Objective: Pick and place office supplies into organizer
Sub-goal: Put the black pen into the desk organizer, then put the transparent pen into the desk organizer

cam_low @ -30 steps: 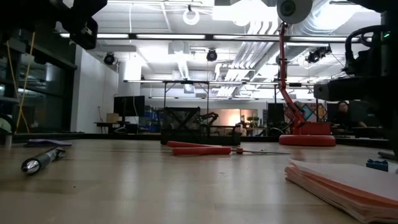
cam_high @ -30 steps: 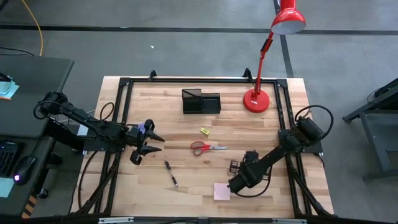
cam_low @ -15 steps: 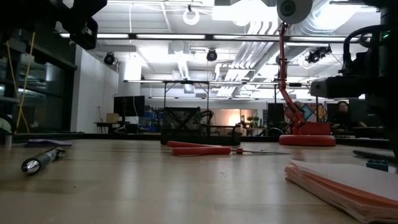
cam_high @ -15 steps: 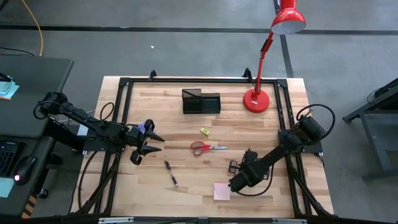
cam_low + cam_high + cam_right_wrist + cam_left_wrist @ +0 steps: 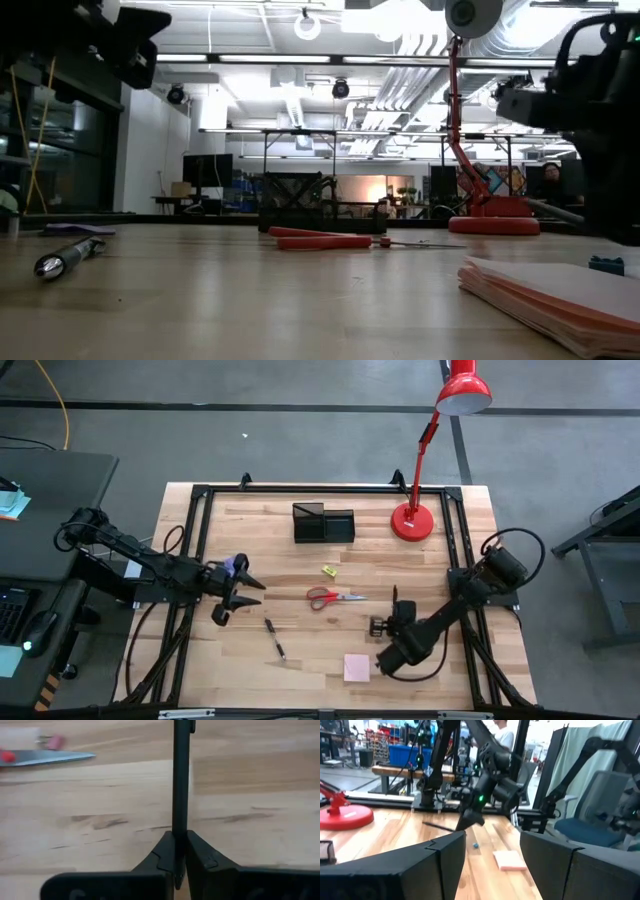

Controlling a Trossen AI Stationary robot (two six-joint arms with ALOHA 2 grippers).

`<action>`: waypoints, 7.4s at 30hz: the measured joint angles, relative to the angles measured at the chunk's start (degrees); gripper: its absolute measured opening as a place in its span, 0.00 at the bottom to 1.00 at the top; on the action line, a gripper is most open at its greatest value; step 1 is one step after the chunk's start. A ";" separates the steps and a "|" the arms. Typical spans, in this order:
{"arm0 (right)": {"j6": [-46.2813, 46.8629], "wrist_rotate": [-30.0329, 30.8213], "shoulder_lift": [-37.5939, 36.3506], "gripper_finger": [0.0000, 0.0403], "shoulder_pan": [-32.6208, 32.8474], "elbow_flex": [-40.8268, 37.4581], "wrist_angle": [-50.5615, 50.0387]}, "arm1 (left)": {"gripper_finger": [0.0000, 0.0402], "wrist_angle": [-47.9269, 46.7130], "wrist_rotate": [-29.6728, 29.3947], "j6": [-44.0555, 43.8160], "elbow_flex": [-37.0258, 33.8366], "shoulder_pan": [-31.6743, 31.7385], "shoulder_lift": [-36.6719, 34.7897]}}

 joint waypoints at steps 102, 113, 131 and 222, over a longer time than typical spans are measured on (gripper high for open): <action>-107.67 1.36 5.51 0.01 -24.46 11.76 83.36 | 0.45 13.80 -16.98 -12.57 2.05 0.04 10.42; -106.97 -2.71 8.73 0.01 -25.29 12.83 86.71 | 0.45 15.21 -16.97 -11.66 2.05 0.02 10.56; -109.09 -2.33 8.83 0.03 -24.21 13.81 83.85 | 0.08 14.76 -13.76 -8.71 2.08 -0.02 10.54; -83.19 57.90 17.20 0.36 2.33 13.68 44.81 | 0.38 4.60 23.36 -5.73 38.45 57.36 60.01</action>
